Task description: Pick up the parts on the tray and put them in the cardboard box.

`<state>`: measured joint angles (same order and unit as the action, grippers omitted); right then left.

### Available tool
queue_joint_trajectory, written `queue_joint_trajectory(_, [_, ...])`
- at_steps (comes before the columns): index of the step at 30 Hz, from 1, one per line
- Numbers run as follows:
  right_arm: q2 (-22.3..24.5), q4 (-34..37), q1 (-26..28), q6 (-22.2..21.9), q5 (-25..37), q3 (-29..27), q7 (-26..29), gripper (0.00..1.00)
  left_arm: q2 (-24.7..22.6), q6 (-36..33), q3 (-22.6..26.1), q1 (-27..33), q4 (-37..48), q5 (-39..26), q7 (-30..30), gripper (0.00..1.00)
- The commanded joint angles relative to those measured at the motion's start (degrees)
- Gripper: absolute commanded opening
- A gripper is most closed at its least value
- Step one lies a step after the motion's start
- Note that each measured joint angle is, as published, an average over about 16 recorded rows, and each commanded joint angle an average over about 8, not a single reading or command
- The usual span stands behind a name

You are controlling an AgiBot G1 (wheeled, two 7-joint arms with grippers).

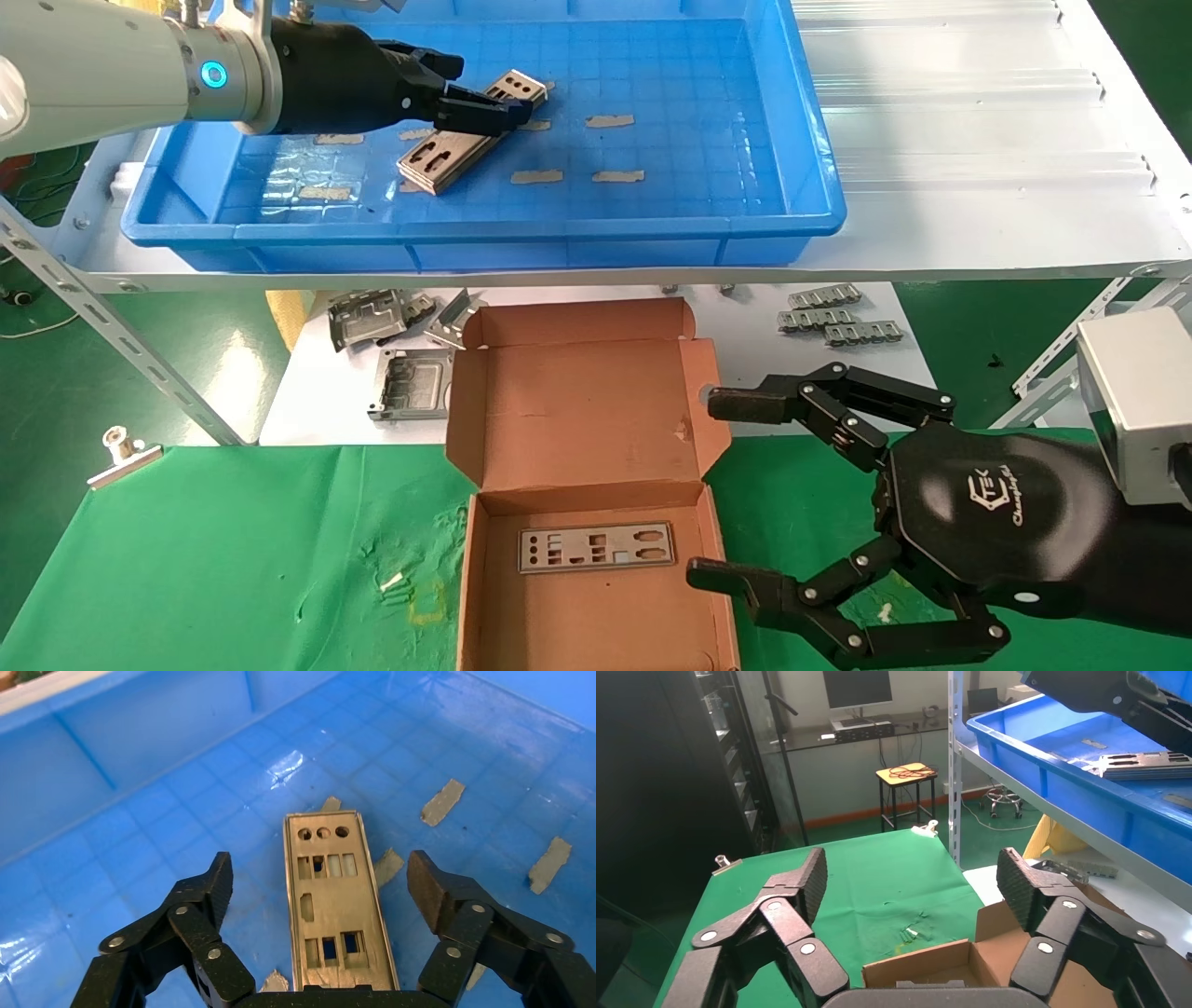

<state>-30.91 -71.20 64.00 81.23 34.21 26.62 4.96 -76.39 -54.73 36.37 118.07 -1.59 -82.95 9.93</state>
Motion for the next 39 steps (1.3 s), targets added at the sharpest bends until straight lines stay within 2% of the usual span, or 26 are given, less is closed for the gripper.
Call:
queue_joint_trajectory(1, [0.00,0.00,0.00,0.00,0.00,0.00,0.00,1.00,-0.07,0.26,0.00,-0.15,0.09,0.03,0.16,0.00])
queue_joint_trajectory(19, [0.00,0.00,0.00,0.00,0.00,0.00,0.00,1.00,0.07,0.61,0.26,-0.41,-0.63,-0.16,-0.06,0.00])
queue_joint_trajectory(21, [0.00,0.00,0.00,0.00,0.00,0.00,0.00,1.00,0.09,0.68,0.30,-0.34,-0.67,-0.19,-0.22,0.03])
queue_joint_trajectory(23, [0.00,0.00,0.00,0.00,0.00,0.00,0.00,1.00,0.09,0.74,0.33,-0.28,-0.68,-0.22,-0.37,0.10])
queue_joint_trajectory(25, [0.00,0.00,0.00,0.00,0.00,0.00,0.00,1.00,0.09,0.77,0.38,-0.23,-0.68,-0.26,-0.49,0.22])
queue_joint_trajectory(30, [0.00,0.00,0.00,0.00,0.00,0.00,0.00,1.00,0.06,0.68,0.47,-0.08,-0.60,-0.34,-0.61,0.72])
queue_joint_trajectory(33, [0.00,0.00,0.00,0.00,0.00,0.00,0.00,1.00,0.03,0.56,0.52,0.00,-0.50,-0.36,-0.50,0.93])
queue_joint_trajectory(35, [0.00,0.00,0.00,0.00,0.00,0.00,0.00,1.00,0.00,0.48,0.54,0.04,-0.43,-0.37,-0.37,1.00])
queue_joint_trajectory(39, [0.00,0.00,0.00,0.00,0.00,0.00,0.00,1.00,-0.07,0.27,0.56,0.07,-0.20,-0.32,0.19,1.00])
